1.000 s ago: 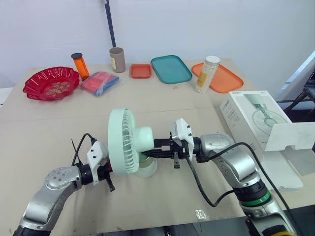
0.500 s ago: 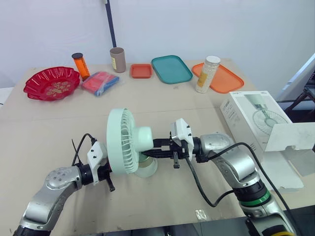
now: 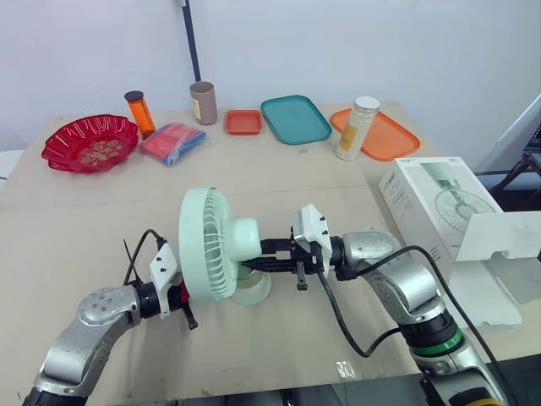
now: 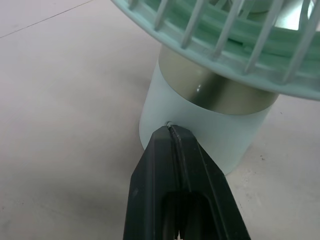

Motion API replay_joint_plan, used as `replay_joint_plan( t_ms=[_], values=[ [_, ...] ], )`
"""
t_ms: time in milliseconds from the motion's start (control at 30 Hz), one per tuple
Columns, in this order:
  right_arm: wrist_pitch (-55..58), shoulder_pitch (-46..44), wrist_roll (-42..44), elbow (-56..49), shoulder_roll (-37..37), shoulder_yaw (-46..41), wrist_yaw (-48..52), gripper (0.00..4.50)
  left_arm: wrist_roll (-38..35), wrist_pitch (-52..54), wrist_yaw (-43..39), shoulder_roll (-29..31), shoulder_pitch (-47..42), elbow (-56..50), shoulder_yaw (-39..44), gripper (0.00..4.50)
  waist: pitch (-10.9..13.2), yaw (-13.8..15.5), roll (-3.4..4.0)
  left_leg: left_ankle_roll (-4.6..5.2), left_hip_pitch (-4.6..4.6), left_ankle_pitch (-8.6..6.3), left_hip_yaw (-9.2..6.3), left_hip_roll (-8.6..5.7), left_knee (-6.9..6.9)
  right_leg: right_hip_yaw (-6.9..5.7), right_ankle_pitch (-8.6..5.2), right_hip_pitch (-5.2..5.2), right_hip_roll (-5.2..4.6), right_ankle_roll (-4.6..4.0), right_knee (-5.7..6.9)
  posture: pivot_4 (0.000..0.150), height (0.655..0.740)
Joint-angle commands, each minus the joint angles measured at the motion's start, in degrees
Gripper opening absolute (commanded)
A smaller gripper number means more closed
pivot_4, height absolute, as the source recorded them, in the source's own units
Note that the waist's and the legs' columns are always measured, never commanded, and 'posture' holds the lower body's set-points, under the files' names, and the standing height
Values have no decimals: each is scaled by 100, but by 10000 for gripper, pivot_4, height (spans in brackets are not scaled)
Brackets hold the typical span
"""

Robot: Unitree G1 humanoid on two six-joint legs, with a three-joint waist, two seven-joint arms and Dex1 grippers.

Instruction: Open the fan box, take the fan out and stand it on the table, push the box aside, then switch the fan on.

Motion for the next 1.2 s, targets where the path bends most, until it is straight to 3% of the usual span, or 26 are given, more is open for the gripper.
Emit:
replay_joint_plan(
  t_ms=[33, 1200],
  values=[
    [-57, 26, -39, -151, 39, 83, -37, 3536, -96, -41, -115, 1, -105, -365, -161, 338, 0, 0, 0, 0, 0, 0, 0, 0, 0, 0, 0, 0, 0, 0, 0, 1500, 7400],
    [-114, 4, -154, -26, 33, 85, -46, 3536, -91, -18, -61, -51, -125, -389, -175, 338, -1, 2, 1, 1, 0, -1, -2, -1, 5, 0, 1, 3, -1, 1, 1, 1500, 7400]
  ],
)
